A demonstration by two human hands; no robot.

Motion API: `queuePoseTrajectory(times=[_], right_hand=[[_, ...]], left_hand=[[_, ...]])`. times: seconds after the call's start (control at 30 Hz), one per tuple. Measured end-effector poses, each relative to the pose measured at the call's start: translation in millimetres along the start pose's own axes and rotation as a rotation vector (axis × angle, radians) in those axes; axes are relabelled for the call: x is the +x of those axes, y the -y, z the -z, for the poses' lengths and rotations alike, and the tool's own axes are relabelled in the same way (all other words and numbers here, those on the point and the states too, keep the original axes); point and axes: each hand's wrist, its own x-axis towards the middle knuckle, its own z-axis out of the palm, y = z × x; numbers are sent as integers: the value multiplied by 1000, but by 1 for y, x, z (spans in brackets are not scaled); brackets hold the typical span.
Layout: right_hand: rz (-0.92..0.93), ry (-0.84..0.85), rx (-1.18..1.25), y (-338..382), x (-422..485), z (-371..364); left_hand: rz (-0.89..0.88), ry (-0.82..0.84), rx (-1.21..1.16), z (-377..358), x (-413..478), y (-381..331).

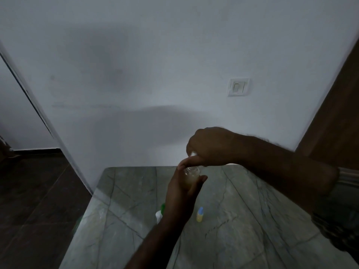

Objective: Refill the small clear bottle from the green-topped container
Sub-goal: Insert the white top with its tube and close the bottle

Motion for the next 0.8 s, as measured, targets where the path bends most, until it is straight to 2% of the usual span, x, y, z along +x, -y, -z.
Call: queuePoseTrajectory(times=[0.1,0.13,0.23,0.3,0.37,0.43,0.5,0.63,0.73,0.8], right_hand=[[74,133,320,-3,-5,9],[138,160,357,-4,-8,16],[273,158,267,-11,-13,29],[239,120,262,-9,-13,31],[109,85,309,-5,-11,28],[11,44,248,-4,-10,21],[38,12,209,-8,-13,19],[248,113,309,-17,-18,32],[116,83,328,-14,-15,31],[56,33,241,-15,-16,27]], left_hand=[[-3,-4,39,0,-1,-2],[0,-7,40,0,-1,-1],[10,-34,5,1,1,0],[1,-29,3,0,3,-3],[-22,-6,-5,-1,5,-9],[-49,3,-17,-2,8,-11],[-53,-16,-11,-1,10,-11],[-12,-23,-8,-2,11,-9],[-28,-10,-10,-5,12,-14],[-65,9,-24,-6,12,-16]])
